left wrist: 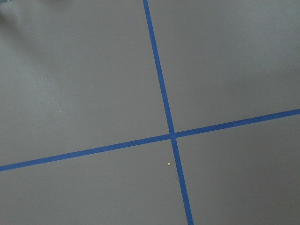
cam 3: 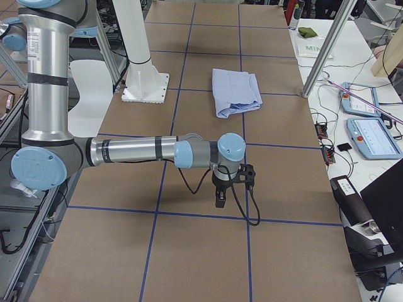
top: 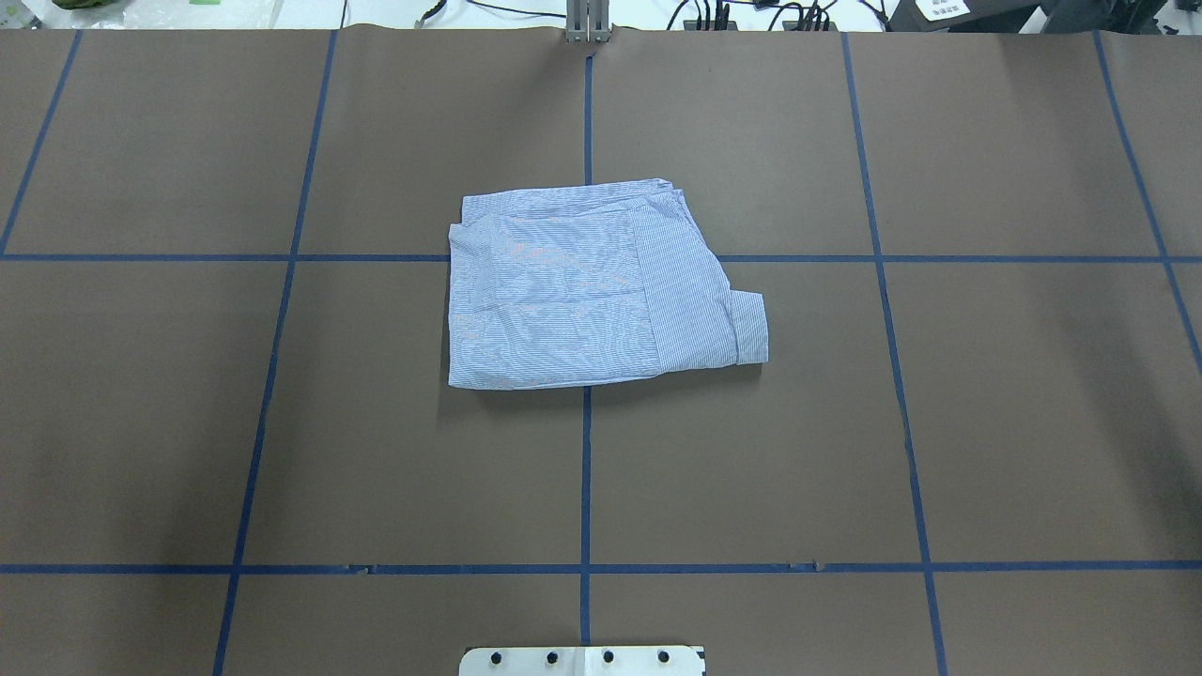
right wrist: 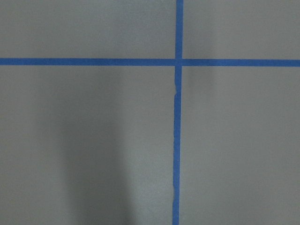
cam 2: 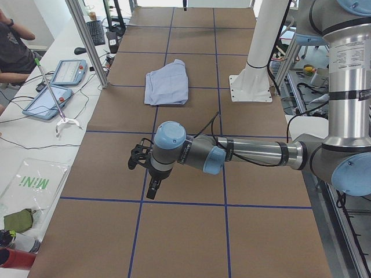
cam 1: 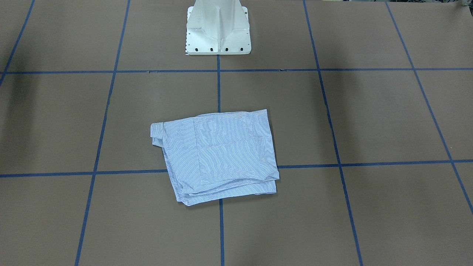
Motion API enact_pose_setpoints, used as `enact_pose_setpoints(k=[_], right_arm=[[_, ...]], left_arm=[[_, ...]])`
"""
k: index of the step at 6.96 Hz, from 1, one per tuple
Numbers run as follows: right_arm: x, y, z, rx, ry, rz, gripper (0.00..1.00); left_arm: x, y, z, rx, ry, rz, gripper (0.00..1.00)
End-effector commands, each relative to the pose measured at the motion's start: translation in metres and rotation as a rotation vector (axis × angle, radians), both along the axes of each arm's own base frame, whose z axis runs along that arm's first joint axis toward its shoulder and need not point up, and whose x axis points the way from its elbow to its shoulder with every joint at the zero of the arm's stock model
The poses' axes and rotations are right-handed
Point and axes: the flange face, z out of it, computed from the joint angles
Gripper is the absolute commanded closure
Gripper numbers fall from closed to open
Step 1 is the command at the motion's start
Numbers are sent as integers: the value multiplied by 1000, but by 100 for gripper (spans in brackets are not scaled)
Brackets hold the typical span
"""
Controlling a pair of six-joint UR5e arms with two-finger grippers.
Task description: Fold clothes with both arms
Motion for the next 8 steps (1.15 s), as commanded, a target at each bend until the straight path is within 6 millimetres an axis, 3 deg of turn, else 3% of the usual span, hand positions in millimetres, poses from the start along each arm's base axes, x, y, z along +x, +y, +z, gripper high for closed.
enact_pose_setpoints(k=[1, 8], right_arm=[[13, 3, 1, -4, 0, 22, 0], [13, 5, 10, -14, 1, 21, 0]], left_arm=[[1, 0, 1, -3, 0, 2, 0], [1, 0, 3, -10, 1, 2, 0]])
